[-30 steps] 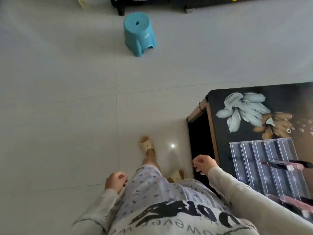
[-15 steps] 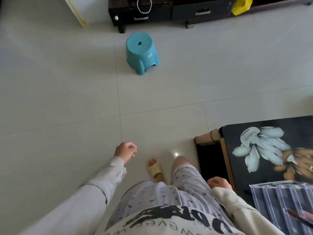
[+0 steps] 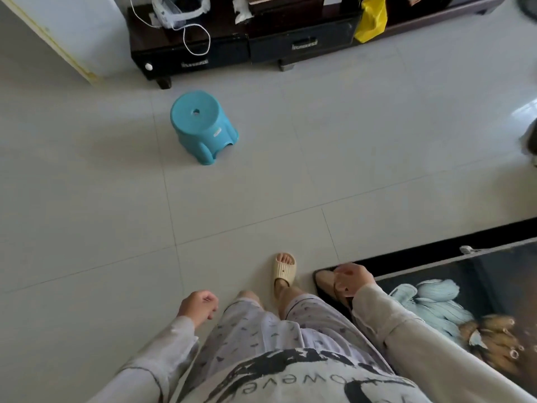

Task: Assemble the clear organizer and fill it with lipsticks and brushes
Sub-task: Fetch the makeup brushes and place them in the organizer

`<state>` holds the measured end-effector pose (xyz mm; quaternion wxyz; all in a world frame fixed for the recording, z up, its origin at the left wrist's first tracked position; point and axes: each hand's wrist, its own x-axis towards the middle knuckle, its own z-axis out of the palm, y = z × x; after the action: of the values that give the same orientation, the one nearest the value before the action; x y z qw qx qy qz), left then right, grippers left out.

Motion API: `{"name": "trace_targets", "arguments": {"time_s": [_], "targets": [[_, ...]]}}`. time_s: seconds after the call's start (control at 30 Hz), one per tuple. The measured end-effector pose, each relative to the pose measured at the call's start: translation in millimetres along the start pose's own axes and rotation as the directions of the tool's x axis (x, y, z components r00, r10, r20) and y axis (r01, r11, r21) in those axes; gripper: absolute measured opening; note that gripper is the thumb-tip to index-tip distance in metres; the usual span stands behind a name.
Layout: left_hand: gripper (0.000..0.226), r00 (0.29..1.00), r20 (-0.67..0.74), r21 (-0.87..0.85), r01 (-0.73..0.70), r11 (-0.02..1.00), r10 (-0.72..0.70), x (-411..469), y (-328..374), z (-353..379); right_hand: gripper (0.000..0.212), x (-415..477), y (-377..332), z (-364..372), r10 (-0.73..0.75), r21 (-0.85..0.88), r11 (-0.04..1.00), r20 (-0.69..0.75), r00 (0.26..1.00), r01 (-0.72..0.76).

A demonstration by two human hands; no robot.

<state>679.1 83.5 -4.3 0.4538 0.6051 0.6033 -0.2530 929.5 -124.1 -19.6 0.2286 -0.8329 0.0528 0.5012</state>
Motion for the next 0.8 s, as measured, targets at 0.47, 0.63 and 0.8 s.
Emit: {"name": "trace_targets", "arguments": {"time_s": [0.47,0.63,0.8], "targets": [[0.032,0.996,0.011,0.141,-0.088,0.986,0.088,72.6,206.6,-40.7,0.023,60.0,-76.3,-101.8,0.098,0.334,0.939,-0.038,0.994,-0.08],[0.032,0.968,0.112,0.283,-0.248,0.927,0.225,111.3,334.9,-40.2,0.018,76.5,-73.6,-125.8,0.257,0.53,0.83,-0.089,0.962,-0.172],[0.032,0.897,0.275,0.379,-0.432,0.819,0.346,130.5,475.1,-21.4,0.012,79.5,-65.9,-124.1,0.469,0.793,0.571,-0.104,0.877,-0.211]]}}
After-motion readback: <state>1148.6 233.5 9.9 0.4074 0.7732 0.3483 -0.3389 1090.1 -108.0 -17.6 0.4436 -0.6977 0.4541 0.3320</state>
